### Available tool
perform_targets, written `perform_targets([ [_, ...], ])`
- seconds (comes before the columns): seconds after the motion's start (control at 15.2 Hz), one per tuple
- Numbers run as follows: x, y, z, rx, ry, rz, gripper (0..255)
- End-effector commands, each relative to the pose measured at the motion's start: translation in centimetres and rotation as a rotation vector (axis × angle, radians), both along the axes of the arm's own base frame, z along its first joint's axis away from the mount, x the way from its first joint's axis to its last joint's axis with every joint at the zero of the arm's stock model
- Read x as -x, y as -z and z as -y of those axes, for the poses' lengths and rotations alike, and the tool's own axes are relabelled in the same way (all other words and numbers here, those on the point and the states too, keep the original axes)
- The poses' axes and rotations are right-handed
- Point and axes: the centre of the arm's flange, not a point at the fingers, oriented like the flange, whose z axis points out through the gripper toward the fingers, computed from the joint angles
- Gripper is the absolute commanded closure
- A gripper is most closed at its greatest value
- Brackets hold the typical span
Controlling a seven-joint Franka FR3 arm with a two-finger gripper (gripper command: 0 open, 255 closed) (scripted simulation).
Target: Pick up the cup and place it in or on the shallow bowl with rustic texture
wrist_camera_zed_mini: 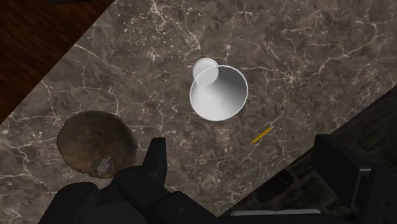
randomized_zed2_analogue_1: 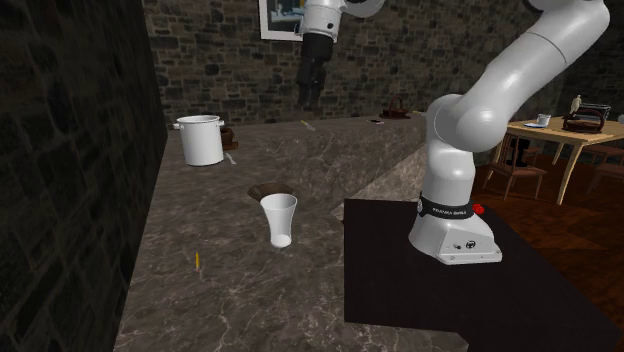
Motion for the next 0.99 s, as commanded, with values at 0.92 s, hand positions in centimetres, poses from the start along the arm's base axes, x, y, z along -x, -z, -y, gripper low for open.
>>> perform_targets([
  [0.92,-5.0,20.6,3.6,-0.132,0.003,0.025,0],
])
